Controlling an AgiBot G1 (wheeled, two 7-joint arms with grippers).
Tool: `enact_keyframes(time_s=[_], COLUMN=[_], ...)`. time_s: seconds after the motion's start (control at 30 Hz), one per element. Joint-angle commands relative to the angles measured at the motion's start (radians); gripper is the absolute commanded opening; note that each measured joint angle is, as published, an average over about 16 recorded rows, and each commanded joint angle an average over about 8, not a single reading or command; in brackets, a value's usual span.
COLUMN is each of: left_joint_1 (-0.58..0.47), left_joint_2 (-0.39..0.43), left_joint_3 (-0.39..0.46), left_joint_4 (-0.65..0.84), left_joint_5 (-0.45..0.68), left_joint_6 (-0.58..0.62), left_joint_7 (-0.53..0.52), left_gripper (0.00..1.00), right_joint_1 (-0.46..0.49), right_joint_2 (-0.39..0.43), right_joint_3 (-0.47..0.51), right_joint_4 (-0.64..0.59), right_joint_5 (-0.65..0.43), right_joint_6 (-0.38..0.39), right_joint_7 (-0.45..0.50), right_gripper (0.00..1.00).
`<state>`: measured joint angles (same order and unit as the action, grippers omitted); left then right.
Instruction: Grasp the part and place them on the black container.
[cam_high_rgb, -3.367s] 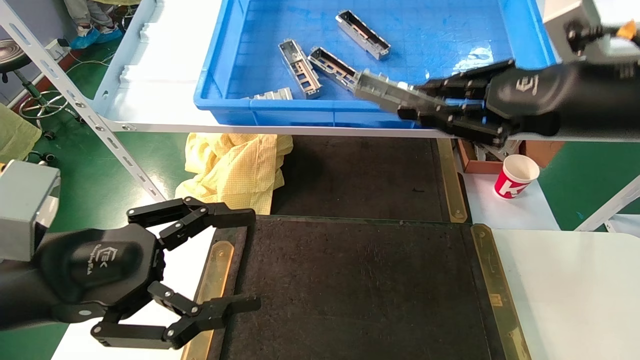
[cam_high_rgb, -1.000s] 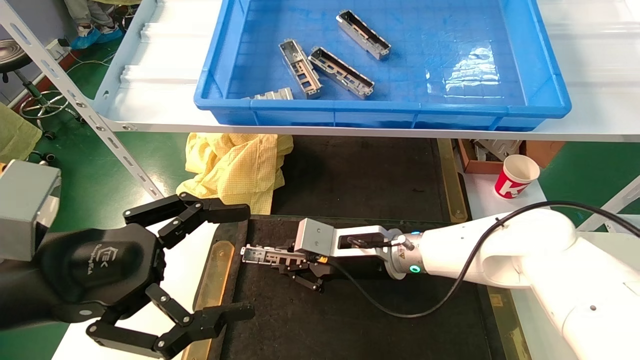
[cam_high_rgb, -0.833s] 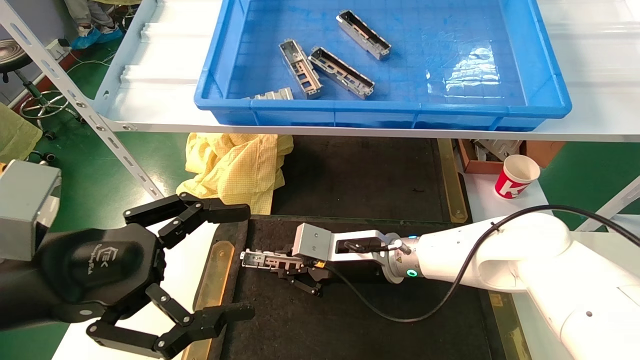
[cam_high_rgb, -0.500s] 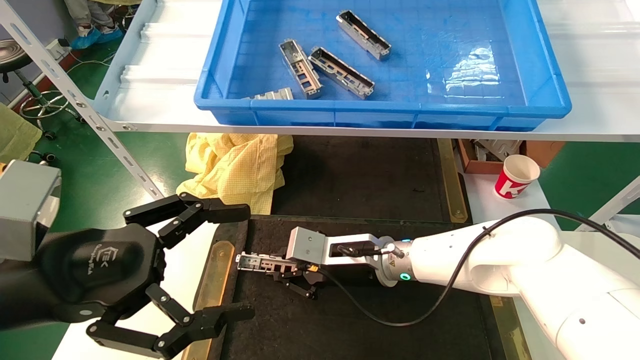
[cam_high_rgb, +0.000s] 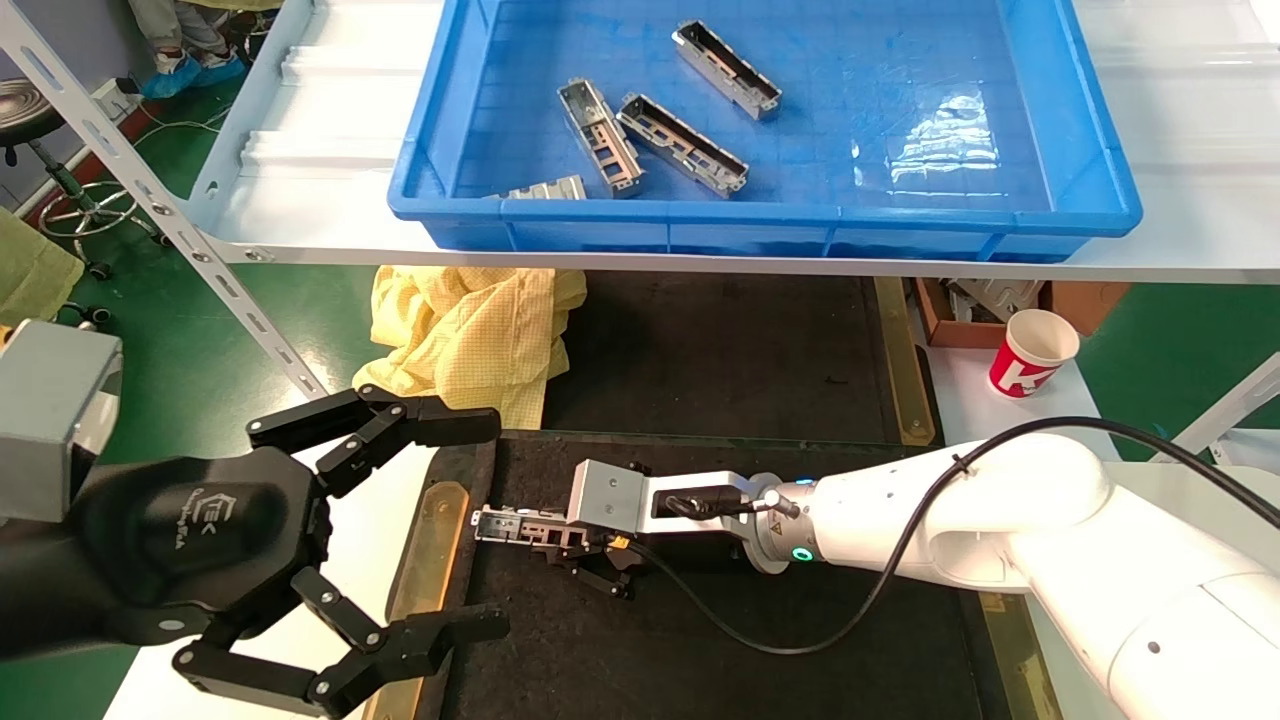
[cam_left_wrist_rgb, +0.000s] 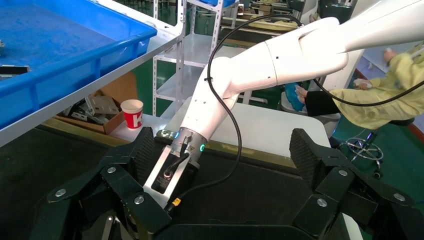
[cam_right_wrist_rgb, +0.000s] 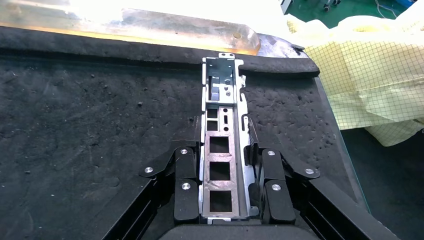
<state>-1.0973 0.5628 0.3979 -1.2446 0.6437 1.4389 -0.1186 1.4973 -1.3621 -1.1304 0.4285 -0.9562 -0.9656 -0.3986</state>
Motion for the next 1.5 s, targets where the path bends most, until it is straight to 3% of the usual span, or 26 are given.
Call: enact_keyframes(time_s=[0.03, 0.27, 0.67, 1.1, 1.5], left_joint_1=[0.0, 0.0, 0.0, 0.0, 0.0], left_joint_2=[0.0, 0.0, 0.0, 0.0, 0.0], left_joint_3=[0.0, 0.0, 0.0, 0.0, 0.0], left_joint_4=[0.0, 0.0, 0.0, 0.0, 0.0], left_joint_5=[0.0, 0.0, 0.0, 0.0, 0.0], left_joint_6=[0.0, 0.0, 0.0, 0.0, 0.0], left_joint_7=[0.0, 0.0, 0.0, 0.0, 0.0], left_gripper=[1.0, 1.0, 1.0, 1.0, 1.0], right_joint_1=[0.002, 0.02, 0.061, 0.053, -0.035], right_joint_2=[0.0, 0.007, 0.041, 0.055, 0.184], right_joint_3=[-0.01, -0.004, 0.051, 0.067, 0.213], right_joint_4=[0.0, -0.016, -0.092, -0.076, 0.097], right_joint_5=[0.006, 0.072, 0.206, 0.208, 0.212], right_joint_6=[0.005, -0.033, -0.246, -0.252, -0.304], right_joint_7=[-0.005, -0.018, -0.039, -0.027, 0.087], right_gripper=[1.0, 1.0, 1.0, 1.0, 1.0])
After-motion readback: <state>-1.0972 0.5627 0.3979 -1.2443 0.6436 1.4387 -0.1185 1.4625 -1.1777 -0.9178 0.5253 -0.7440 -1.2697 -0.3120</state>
